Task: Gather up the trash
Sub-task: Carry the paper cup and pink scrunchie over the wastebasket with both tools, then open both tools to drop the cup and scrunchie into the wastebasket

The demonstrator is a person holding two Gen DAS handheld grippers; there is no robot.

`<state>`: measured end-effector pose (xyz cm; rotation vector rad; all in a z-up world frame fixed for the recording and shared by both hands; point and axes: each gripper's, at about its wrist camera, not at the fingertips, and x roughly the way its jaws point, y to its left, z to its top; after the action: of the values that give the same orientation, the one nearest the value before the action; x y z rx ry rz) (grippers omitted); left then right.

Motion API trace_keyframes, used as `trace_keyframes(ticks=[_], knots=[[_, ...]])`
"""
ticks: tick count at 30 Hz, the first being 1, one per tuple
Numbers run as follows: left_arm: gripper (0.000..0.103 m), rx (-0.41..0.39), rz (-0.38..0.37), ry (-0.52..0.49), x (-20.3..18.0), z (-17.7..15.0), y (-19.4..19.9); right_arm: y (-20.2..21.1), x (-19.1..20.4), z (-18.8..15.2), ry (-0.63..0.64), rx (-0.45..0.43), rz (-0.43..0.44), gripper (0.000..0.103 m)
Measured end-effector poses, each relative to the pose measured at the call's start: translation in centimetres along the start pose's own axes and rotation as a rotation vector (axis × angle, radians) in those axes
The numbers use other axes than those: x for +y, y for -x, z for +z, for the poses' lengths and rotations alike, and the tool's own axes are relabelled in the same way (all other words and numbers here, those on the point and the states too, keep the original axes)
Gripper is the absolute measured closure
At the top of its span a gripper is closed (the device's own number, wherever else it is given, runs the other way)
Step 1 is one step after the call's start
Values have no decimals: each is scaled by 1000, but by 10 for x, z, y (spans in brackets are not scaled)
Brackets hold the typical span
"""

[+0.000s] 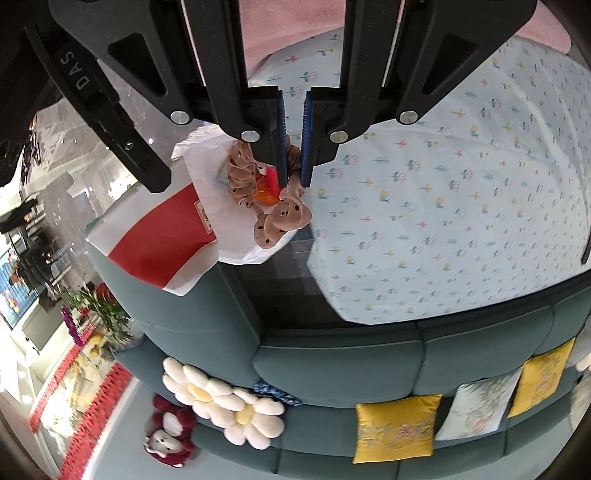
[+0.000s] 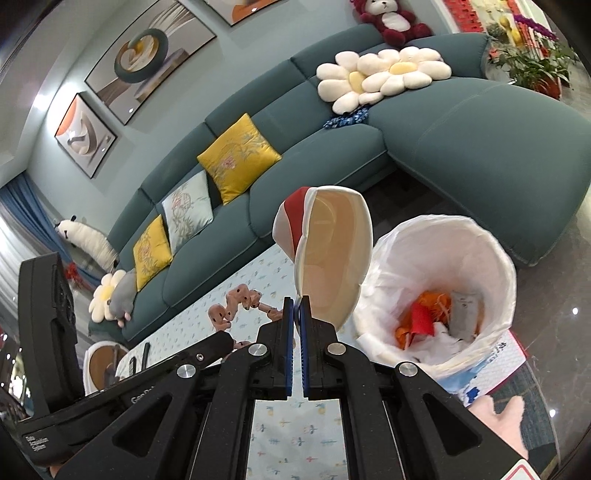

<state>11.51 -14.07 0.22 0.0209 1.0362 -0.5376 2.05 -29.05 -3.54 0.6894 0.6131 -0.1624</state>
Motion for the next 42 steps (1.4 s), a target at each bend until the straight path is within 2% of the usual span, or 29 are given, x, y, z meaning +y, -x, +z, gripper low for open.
trace_keyframes(ticks=[12,24,26,28,29,30,33,36,40,42], knots=[[96,20,-62,-74,-45,15,-23,6,-40,20,-34,-24,-65,99],[92,70,-73,-90,-65,26,-70,-16,-75,34,-51,10,-133,99],[87,68,-80,-81,-65,28,-75,-22,-79,36,-50,20,-142,99],[74,62,-72,-77,-62,29,-78,-29,-80,38,-45,31,-155,95],[64,57,-63,-75,-62,30,-78,-31,-80,39,-43,32,-162,91],[57,48,-54,-71,-60,30,-78,-33,-78,40,-41,31,-172,87],[53,39,-30,-60,-52,31,-77,-40,-75,42,-27,39,-183,75],[53,26,-12,-46,-42,29,-72,-42,-69,41,0,49,-194,75],[51,12,5,-25,-27,24,-63,-42,-55,36,45,65,-220,69],[47,4,22,-13,-19,22,-58,-40,-47,34,68,74,-240,68]])
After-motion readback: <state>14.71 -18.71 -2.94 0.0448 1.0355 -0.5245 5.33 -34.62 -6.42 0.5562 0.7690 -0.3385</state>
